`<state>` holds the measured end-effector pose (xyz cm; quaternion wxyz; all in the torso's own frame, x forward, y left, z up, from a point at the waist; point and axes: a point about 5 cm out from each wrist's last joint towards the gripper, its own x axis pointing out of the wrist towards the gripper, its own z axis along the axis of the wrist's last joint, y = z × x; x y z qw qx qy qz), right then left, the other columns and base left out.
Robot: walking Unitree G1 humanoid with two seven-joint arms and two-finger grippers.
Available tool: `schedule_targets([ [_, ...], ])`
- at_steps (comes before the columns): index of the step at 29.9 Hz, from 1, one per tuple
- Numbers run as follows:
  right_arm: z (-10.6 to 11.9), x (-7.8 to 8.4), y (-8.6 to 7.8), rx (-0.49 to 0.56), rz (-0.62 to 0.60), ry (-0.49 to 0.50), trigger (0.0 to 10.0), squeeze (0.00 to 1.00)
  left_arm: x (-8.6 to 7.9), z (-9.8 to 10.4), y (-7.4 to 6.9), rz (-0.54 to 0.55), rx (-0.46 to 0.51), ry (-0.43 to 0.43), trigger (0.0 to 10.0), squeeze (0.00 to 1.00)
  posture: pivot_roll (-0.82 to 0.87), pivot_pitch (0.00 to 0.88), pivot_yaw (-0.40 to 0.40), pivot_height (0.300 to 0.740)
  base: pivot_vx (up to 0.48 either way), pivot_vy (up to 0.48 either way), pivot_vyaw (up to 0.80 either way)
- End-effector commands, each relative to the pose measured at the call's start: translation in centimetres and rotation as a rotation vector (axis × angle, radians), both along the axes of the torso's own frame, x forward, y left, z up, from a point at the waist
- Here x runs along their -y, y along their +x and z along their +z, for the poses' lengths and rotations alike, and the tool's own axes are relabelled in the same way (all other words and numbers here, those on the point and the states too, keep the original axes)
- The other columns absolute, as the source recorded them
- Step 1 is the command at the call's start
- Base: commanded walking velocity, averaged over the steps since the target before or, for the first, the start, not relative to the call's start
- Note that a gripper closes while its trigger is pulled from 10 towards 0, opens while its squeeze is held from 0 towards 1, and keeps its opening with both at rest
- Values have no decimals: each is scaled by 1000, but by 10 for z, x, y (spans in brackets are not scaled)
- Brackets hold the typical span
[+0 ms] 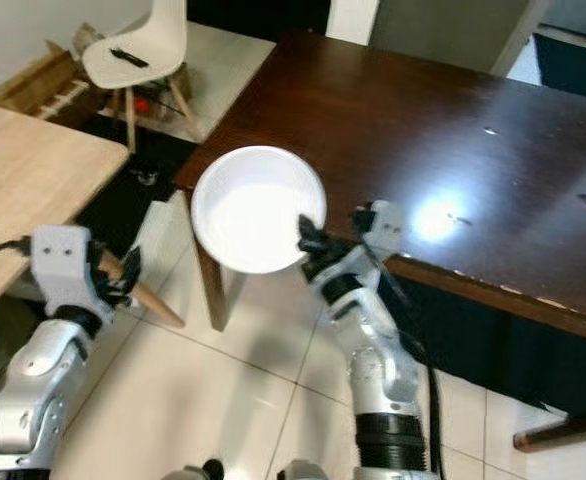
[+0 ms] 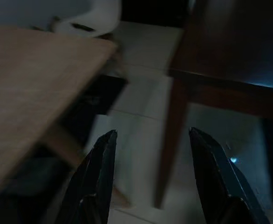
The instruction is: Setting the table
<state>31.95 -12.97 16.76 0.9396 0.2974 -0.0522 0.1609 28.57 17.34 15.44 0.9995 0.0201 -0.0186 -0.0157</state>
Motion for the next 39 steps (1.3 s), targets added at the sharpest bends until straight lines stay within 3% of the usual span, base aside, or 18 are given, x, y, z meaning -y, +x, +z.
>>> schedule_targets([
  [1,1,2,0,7,-2,7,10000,0,1,-2,-2,-3,-16,-2,10000,0,-100,63,13,740,0,0,775],
  [18,6,8,4,18,-22,13,10000,0,5,2,-2,-11,-14,-6,10000,0,-100,75,12,740,0,0,774],
  [39,13,5,4,41,9,16,10000,0,6,1,-1,7,-22,-9,10000,0,-101,75,3,740,0,0,761],
])
